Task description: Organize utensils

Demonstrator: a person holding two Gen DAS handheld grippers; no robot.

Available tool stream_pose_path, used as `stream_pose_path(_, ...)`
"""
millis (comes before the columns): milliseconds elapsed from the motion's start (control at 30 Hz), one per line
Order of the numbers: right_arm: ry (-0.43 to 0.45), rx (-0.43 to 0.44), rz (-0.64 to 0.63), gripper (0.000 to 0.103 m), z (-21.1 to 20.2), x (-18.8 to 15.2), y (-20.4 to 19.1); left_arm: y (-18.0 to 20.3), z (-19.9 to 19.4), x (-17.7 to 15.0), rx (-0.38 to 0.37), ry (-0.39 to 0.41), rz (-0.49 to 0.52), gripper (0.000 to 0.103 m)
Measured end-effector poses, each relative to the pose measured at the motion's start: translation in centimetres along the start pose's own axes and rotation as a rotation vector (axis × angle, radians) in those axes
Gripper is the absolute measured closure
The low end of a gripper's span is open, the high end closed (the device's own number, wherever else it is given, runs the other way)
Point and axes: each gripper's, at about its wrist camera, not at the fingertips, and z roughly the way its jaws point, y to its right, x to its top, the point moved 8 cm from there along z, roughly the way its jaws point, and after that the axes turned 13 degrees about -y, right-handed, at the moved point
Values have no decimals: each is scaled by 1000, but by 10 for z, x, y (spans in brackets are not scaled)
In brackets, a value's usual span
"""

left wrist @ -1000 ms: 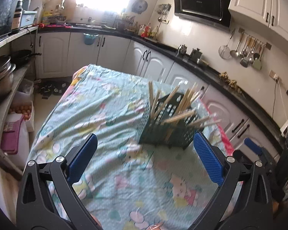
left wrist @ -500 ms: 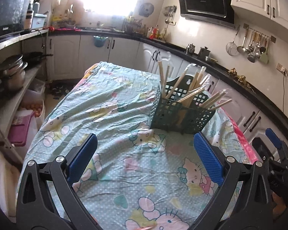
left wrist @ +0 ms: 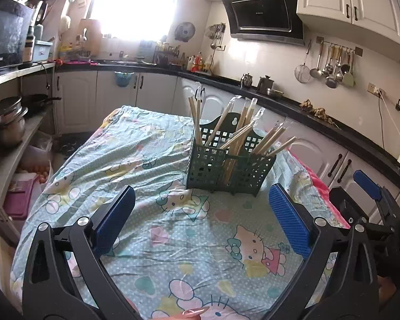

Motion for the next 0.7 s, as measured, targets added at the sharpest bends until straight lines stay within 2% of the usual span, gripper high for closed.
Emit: stream_pose_path(700, -29, -1, 33, 6, 5, -3, 4, -2, -1, 0, 24, 5, -1, 11)
